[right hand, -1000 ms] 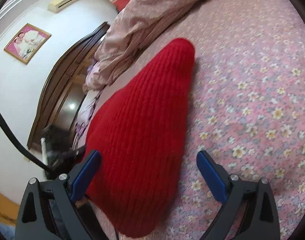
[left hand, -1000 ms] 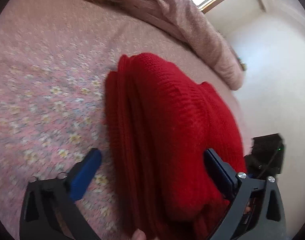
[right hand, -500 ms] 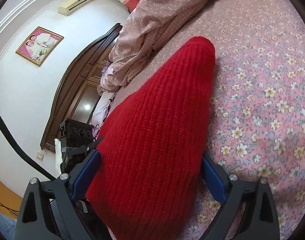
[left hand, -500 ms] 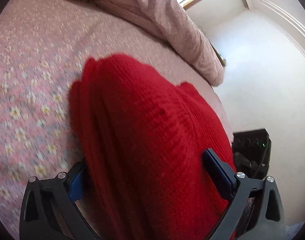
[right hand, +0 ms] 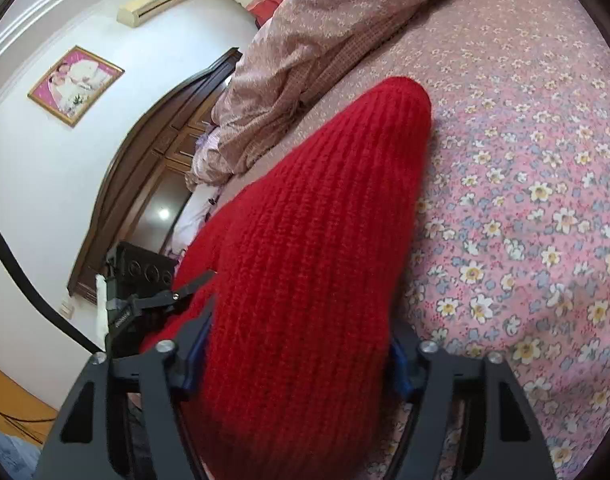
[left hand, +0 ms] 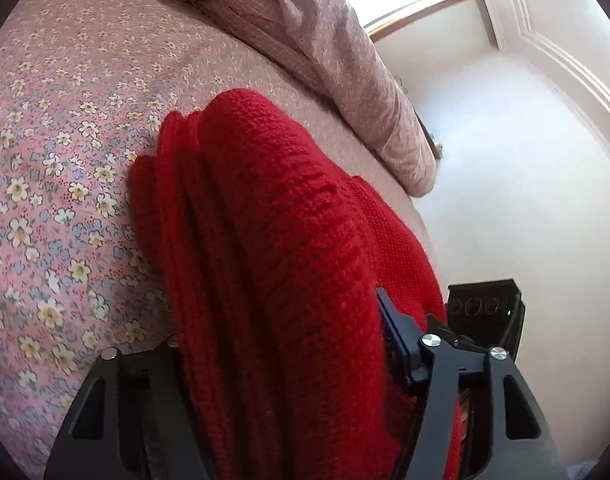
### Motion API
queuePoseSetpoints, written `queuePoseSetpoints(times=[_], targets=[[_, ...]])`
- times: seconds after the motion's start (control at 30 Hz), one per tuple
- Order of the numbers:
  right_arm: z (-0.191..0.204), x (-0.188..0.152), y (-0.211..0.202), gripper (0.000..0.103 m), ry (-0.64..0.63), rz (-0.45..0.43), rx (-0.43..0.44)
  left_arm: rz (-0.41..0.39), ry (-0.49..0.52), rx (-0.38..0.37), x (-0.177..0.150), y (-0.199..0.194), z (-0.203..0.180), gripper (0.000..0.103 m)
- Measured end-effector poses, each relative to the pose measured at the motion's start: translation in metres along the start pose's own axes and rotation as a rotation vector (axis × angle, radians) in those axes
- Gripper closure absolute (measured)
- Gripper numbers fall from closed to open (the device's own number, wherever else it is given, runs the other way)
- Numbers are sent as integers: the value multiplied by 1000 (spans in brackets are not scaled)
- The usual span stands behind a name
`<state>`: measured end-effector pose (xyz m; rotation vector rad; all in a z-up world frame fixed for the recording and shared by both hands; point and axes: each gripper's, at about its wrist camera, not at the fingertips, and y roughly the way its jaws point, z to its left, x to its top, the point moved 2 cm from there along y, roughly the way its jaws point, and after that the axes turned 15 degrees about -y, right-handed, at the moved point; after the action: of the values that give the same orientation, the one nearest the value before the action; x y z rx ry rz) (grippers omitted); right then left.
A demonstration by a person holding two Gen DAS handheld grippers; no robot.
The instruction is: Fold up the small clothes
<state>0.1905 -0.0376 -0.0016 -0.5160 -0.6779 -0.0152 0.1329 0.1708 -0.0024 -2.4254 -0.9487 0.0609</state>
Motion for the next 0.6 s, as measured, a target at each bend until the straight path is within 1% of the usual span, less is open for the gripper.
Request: queuePoseSetpoints(times=[0.07,0.13,0.2,0.33,0.37,0.43,0.47,0.5,0.6], targets=[[3,5,-4,35,-14,-2,-16,-8,16,23,0,-1,-11,49],[6,11,-13,37,-34,-8,-45,-12,70,51,2,2,-31,51],[6,23,-26,37,-50,-35,-76,-29,115,69,5,13,-55,51],[-2,44,-60,37,-63,-78,-113,-23,125,39,8,37,-89,51],[-5,49,-70,37,-69,-88,-120,-24,132,30,8,47,-100,51],[-13,55,-89,37,-95,-115,-152,-29,140,33,8,62,-109,51],[-21,58,-96,37,-109,-117,-174,-31,158,48,7,72,-114,51],[-30,61,-101,37,-100,-113,-185,-29,182,75,5,86,-119,51],[-57,67,-107,37,-68,-87,-212,-13,211,120,9,109,-123,51]])
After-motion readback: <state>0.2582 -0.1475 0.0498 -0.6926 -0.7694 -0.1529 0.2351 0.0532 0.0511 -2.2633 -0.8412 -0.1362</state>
